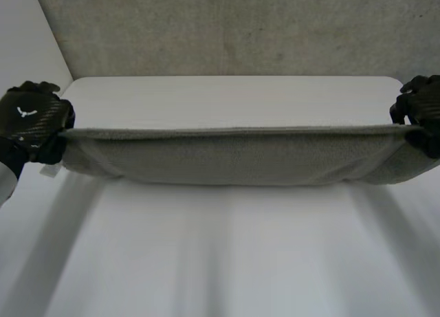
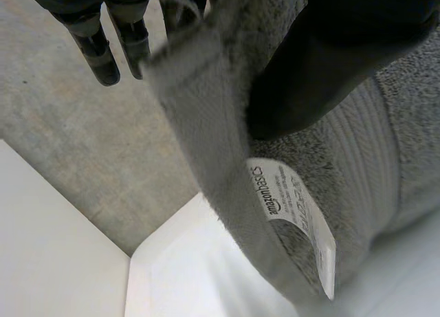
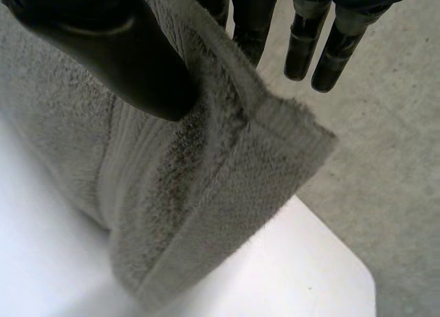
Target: Fold the towel.
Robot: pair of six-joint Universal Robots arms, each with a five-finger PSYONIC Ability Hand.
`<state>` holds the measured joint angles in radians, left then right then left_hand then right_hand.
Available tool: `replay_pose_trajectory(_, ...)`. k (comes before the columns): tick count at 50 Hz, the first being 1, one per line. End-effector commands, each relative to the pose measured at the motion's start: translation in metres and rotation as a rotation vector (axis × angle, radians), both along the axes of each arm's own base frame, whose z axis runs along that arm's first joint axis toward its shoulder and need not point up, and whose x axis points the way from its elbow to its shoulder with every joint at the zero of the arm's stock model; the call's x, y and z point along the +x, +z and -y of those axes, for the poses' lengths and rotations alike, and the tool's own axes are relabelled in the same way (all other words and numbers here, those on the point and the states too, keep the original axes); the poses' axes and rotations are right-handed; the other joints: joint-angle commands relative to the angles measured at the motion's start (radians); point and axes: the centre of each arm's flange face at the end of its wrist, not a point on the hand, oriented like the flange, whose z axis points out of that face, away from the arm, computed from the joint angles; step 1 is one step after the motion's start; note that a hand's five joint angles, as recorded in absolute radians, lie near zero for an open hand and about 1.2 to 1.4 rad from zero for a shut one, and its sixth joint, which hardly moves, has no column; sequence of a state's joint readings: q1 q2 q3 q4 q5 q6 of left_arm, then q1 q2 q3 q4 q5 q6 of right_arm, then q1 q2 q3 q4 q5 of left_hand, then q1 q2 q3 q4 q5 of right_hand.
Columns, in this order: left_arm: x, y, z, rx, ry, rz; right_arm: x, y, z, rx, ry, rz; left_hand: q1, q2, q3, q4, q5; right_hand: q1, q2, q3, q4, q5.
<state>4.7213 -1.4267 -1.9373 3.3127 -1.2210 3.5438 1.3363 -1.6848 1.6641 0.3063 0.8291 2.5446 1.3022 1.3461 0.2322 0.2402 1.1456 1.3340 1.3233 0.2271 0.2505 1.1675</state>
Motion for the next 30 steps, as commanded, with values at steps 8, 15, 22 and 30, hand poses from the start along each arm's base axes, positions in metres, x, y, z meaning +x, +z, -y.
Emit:
replay_pose_trajectory(8, -0.005, -0.050, 0.068, 0.186, -0.021, -0.025, 0.029, -0.045, 0.063, 0.063, 0.058, -0.144, 0.094, 0.050, -0.058, -0.066, 0.076, 0.062, 0.073, -0.053, -0.076, 0.054)
replay_pose_trajectory(15, -0.016, -0.074, 0.109, 0.226, -0.021, -0.015, 0.041, -0.070, 0.090, 0.093, 0.054, -0.171, 0.094, 0.050, -0.058, -0.066, 0.076, 0.062, 0.073, -0.053, -0.076, 0.054)
replay_pose_trajectory(22, -0.023, -0.083, 0.135, 0.204, -0.028, -0.012, 0.046, -0.096, 0.122, 0.043, 0.041, -0.176, 0.094, 0.050, -0.058, -0.066, 0.076, 0.062, 0.073, -0.053, -0.076, 0.054)
replay_pose_trajectory(30, -0.031, -0.106, 0.155, 0.226, -0.030, -0.005, 0.054, -0.123, 0.138, 0.034, 0.034, -0.177, 0.094, 0.050, -0.058, -0.066, 0.076, 0.062, 0.073, -0.053, -0.076, 0.054)
